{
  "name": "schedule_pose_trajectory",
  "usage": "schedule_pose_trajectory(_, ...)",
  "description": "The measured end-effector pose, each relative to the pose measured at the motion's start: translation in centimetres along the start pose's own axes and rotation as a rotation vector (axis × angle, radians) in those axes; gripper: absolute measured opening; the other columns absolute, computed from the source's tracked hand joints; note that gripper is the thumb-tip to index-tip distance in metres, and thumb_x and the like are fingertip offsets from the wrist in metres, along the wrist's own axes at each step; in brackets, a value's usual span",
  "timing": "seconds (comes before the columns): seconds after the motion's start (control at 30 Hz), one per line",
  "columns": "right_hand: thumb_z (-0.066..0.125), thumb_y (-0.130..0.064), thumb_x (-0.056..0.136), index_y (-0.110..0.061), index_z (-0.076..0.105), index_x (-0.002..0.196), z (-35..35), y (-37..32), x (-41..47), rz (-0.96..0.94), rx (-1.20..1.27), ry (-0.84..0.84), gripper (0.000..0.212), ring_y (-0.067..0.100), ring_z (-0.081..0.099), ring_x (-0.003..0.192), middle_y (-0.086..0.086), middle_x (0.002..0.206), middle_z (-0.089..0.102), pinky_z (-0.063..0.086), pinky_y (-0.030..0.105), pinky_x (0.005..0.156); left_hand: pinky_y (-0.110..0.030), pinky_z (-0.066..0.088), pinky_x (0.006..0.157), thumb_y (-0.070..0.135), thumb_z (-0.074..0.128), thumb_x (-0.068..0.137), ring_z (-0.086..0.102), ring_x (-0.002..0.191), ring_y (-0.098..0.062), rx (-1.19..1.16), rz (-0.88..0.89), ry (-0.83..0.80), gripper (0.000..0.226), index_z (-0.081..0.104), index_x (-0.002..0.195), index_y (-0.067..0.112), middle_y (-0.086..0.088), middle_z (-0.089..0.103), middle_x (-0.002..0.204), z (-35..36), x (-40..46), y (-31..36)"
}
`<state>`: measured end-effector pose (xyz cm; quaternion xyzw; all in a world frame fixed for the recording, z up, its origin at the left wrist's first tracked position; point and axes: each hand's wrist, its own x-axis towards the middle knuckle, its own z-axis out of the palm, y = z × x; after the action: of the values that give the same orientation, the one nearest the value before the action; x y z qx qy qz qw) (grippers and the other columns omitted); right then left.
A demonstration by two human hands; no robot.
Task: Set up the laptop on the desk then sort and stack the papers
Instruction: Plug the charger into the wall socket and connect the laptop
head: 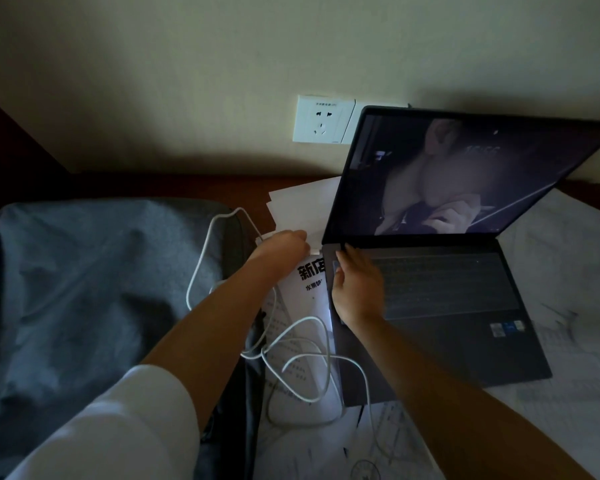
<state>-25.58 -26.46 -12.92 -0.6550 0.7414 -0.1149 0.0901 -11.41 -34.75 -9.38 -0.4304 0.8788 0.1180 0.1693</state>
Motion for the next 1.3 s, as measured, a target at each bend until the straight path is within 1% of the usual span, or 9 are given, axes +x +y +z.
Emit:
schedule_pose_trajectory(0.07, 0.058, -0.008, 0.084, -0.004, 0.064, 0.119, 0.2, 0.0, 0.0, -0.015, 0.011, 0.041, 0.036, 0.034, 0.056, 0.12, 0.016, 0.129, 0.059, 0.044, 0.044, 0.1, -0.028, 0.04, 0.071, 0.006, 0.056, 0.09, 0.054, 0.103, -0.025, 0.005, -0.001, 0.003, 0.033, 0.056, 0.123, 0.009, -0.008, 0.047, 0.113, -0.1, -0.1, 0.1)
schedule_pose_trajectory(0.13, 0.054, -0.01, 0.083, -0.004, 0.066, 0.116, 0.1, -0.1, 0.0, -0.002, 0.02, 0.064, 0.036, 0.035, 0.058, 0.117, 0.017, 0.126, 0.062, 0.045, 0.045, 0.098, -0.029, 0.039, 0.069, 0.004, 0.054, 0.09, 0.053, 0.104, -0.026, 0.01, 0.002, 0.016, 0.032, 0.056, 0.121, 0.008, -0.008, 0.047, 0.113, -0.1, -0.3, 0.3)
schedule_pose_trajectory(0.27, 0.049, -0.012, 0.094, -0.008, 0.055, 0.132, -0.4, -0.2, 0.0, 0.014, -0.003, -0.018, 0.039, 0.028, 0.041, 0.135, 0.011, 0.144, 0.047, 0.03, 0.039, 0.111, -0.03, 0.038, 0.071, 0.003, 0.051, 0.09, 0.053, 0.106, -0.027, 0.003, 0.005, 0.016, 0.03, 0.055, 0.12, 0.007, -0.009, 0.048, 0.116, 0.1, -0.5, 0.5)
schedule_pose_trajectory(0.4, 0.05, -0.013, 0.094, -0.012, 0.053, 0.134, -0.5, -0.4, -0.1, -0.012, -0.048, -0.047, 0.041, 0.029, 0.038, 0.137, 0.011, 0.146, 0.043, 0.029, 0.043, 0.111, -0.029, 0.038, 0.072, 0.001, 0.052, 0.09, 0.054, 0.105, -0.026, -0.002, 0.013, 0.041, 0.031, 0.055, 0.119, 0.007, -0.009, 0.048, 0.115, 0.3, -0.6, 0.7)
schedule_pose_trajectory(0.53, 0.039, -0.018, 0.098, -0.018, 0.04, 0.144, -0.5, -0.3, 0.0, -0.001, -0.091, -0.112, 0.045, 0.021, 0.023, 0.145, 0.005, 0.155, 0.029, 0.014, 0.038, 0.117, -0.032, 0.047, 0.077, 0.002, 0.054, 0.089, 0.055, 0.101, -0.026, -0.04, -0.001, 0.04, 0.03, 0.056, 0.118, 0.007, -0.009, 0.05, 0.111, 0.9, -0.5, 0.5)
schedule_pose_trajectory(0.8, 0.038, -0.019, 0.098, -0.019, 0.039, 0.144, -0.7, -0.4, -0.1, 0.014, -0.077, -0.108, 0.045, 0.019, 0.021, 0.145, 0.003, 0.155, 0.029, 0.012, 0.037, 0.117, -0.033, 0.048, 0.079, 0.0, 0.055, 0.087, 0.055, 0.1, -0.026, -0.02, 0.009, 0.059, 0.031, 0.056, 0.118, 0.006, -0.009, 0.05, 0.111, 1.3, 0.1, 0.9)
schedule_pose_trajectory(0.9, 0.042, -0.015, 0.095, -0.016, 0.047, 0.139, -0.7, -0.5, 0.1, 0.003, -0.06, -0.075, 0.044, 0.022, 0.029, 0.142, 0.006, 0.15, 0.038, 0.017, 0.038, 0.116, -0.034, 0.049, 0.082, 0.0, 0.055, 0.088, 0.053, 0.101, -0.026, -0.004, 0.022, 0.076, 0.033, 0.055, 0.121, 0.006, -0.009, 0.048, 0.113, 1.4, 0.0, 0.9)
schedule_pose_trajectory(1.07, 0.048, -0.007, 0.079, -0.008, 0.066, 0.115, -0.2, -0.8, 0.2, 0.007, -0.032, 0.026, 0.041, 0.029, 0.057, 0.12, 0.013, 0.126, 0.062, 0.039, 0.042, 0.103, -0.033, 0.049, 0.083, 0.003, 0.056, 0.088, 0.052, 0.103, -0.023, 0.018, 0.029, 0.075, 0.033, 0.054, 0.12, 0.009, -0.007, 0.047, 0.116, 1.3, -0.2, 1.2)
schedule_pose_trajectory(1.3, 0.054, -0.005, 0.072, -0.008, 0.068, 0.111, -0.6, -1.3, 0.3, 0.014, -0.047, 0.053, 0.042, 0.028, 0.063, 0.109, 0.012, 0.116, 0.067, 0.044, 0.038, 0.096, -0.031, 0.046, 0.081, 0.004, 0.055, 0.088, 0.05, 0.106, -0.022, 0.054, 0.031, 0.104, 0.033, 0.054, 0.121, 0.01, -0.006, 0.047, 0.117, 1.1, -0.4, 1.4)
